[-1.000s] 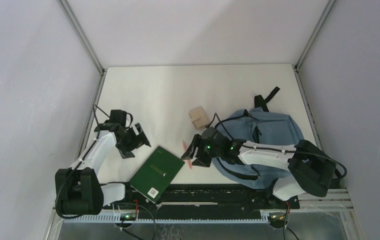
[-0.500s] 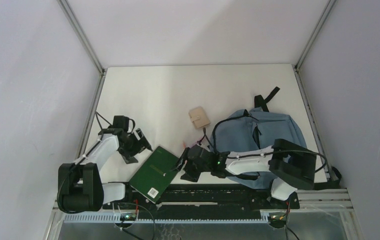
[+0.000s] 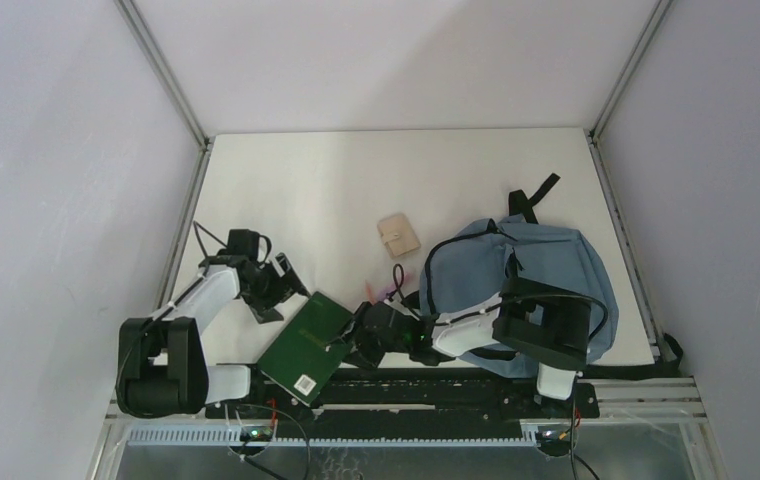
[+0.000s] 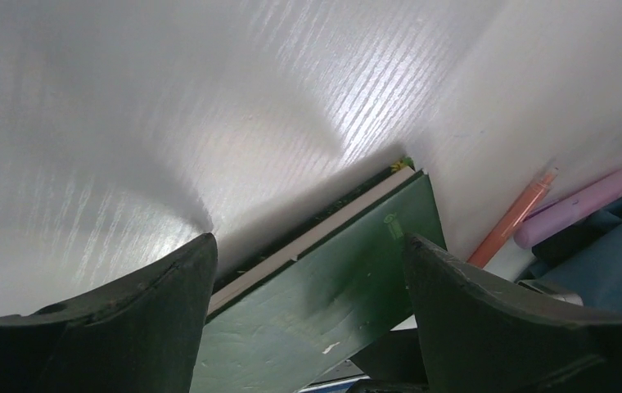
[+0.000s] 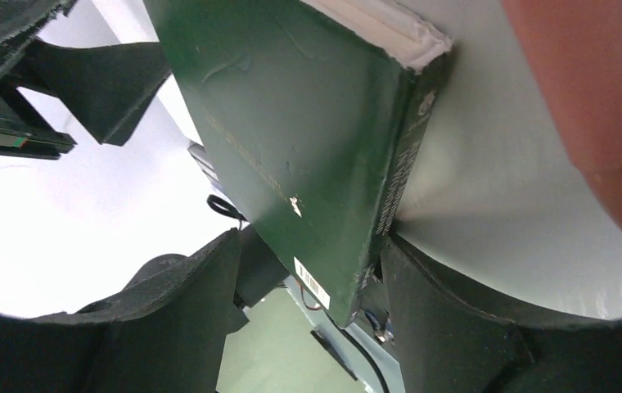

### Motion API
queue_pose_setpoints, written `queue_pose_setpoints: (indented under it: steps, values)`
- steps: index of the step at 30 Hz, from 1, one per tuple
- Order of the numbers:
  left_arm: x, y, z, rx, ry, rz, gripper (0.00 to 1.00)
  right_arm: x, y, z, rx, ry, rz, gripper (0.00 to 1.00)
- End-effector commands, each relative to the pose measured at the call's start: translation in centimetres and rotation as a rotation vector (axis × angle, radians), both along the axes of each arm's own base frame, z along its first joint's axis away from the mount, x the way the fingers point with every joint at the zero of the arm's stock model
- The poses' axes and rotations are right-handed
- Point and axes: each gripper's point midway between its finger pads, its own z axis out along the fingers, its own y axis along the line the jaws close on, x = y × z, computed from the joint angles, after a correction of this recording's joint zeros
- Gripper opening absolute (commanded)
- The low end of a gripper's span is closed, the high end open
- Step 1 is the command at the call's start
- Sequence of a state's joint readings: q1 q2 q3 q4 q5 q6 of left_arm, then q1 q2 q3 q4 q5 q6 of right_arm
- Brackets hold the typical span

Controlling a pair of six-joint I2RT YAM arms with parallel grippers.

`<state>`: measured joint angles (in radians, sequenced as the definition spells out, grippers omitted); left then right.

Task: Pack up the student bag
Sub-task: Pick up the book from the center of the board.

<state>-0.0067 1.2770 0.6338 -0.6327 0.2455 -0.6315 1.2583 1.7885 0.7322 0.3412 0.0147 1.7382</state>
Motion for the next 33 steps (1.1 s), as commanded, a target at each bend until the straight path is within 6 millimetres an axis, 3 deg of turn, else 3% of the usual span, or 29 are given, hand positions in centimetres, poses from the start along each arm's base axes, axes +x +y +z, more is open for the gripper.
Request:
queue_pose_setpoints:
  steps: [1,16,23,29,33]
  values:
    - [0.0,-1.0,-0.3,-0.062,0.001,-0.002,0.87,2.1,1.4,0.9,0.064,-0.046,-0.087,0.72]
    - [0.1,-3.0,-0.5,-0.193,0.021,-0.034,0.86,8.5,5.4,5.0,0.250,-0.277,-0.074,0.72]
    - [0.1,-3.2,-0.1,-0.204,0.005,-0.047,0.86,10.9,4.2,5.8,0.200,-0.399,-0.056,0.66]
    - [0.4,-3.7,0.7,-0.235,-0.020,-0.062,0.86,11.8,4.0,6.7,0.223,-0.436,-0.049,0.43]
    - [1.0,-3.4,2.0,-0.212,-0.064,-0.090,0.86,11.6,4.4,8.4,0.282,-0.466,-0.011,0.14]
